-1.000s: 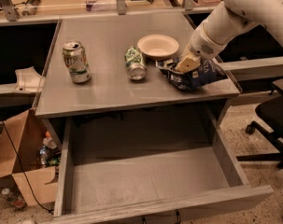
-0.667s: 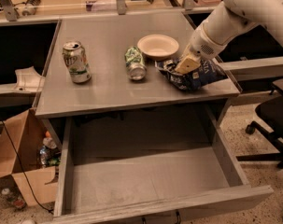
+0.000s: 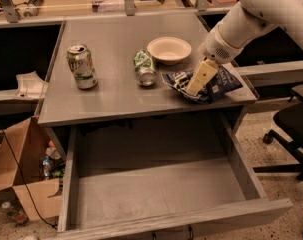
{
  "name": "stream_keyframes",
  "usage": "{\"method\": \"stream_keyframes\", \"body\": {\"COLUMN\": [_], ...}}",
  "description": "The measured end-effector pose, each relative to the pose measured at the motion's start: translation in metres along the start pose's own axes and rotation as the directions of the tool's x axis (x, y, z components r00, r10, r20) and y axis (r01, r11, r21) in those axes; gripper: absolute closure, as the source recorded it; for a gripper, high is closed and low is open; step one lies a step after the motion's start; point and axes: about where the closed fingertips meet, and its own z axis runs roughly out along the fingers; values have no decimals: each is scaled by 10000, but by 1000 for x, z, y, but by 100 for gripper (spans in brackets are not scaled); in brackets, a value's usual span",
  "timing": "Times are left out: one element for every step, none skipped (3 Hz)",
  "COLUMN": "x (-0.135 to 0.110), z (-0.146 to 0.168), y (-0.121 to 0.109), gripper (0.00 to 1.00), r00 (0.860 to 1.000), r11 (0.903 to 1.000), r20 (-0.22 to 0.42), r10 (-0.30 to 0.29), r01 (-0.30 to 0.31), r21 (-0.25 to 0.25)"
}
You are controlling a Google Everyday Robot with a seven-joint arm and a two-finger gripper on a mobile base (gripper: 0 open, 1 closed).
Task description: Pick blue chip bag from top drawer and place on counter
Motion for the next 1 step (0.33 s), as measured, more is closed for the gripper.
{"method": "stream_keyframes", "body": {"x": [0], "z": [0], "y": [0], "gripper": [0], "r00": [10000], "r11": [10000], "r20": [0], "r10": [0], "r01": [0], "r21": [0]}}
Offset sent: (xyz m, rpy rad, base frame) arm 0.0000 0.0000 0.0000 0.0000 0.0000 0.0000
